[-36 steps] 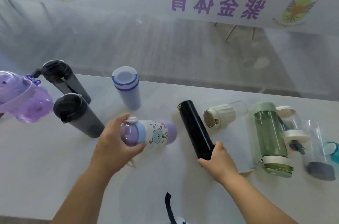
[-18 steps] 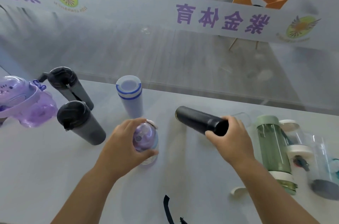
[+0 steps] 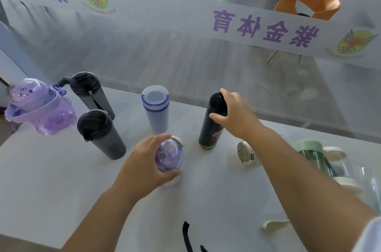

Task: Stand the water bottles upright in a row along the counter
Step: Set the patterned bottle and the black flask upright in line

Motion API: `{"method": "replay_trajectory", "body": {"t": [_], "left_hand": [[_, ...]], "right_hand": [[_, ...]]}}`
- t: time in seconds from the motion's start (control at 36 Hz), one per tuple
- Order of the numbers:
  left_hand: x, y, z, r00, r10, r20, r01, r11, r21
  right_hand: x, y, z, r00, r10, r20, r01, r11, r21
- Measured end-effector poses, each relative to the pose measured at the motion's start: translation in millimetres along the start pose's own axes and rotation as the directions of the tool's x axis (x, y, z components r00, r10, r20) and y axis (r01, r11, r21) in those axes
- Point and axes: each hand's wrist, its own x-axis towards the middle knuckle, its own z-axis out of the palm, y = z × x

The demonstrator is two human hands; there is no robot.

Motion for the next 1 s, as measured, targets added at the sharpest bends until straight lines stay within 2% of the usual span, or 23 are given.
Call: {"method": "replay_trajectory", "body": {"t": [0.19,0.42,0.5,0.61,0.75,0.89,1.0], "left_hand": [[-3.8,6.8,2.2,0.999,-0.046,0.014,0.046,0.999,0.017],[-0.5,24.8,-13.1,0.984,-0.113,0.134,0.094,0.985,0.145],[0.4,36.9,-23.9,0.992,-0.075,0.103,0.054,0.979,0.196],[2.2,56.9,-37.7,0.997,0.051,0.052,-0.062,0.973,0.224],[8.0,73.1,-38.8,0.979,0.179,0.093,-0.196,0.956,0.217],[9.9,79.2,-15.4,0.934,0.220,0.283,-0.285,0.934,0.215],[8.2,75.9,12.9,0.880,0.196,0.433,-0.288,0.944,0.159]], "right_hand": [[-6.0,5.3,10.9,0.997,-0.047,-0.064,0.045,0.999,-0.027],[-5.4,1.6,-4.3,1.000,-0.025,-0.010,0.025,0.999,-0.023],[-11.7,0.0,-14.7,0.993,-0.062,-0.101,0.061,0.998,-0.016],[-35.3,0.8,-27.7,0.971,-0.097,-0.221,0.104,0.994,0.021],[-78.0,11.6,-29.5,0.972,0.036,-0.234,-0.016,0.996,0.085],[-125.3,34.4,-16.1,0.966,0.192,-0.173,-0.180,0.980,0.083],[-163.0,54.9,-3.0,0.945,0.318,-0.074,-0.318,0.948,0.004]]}}
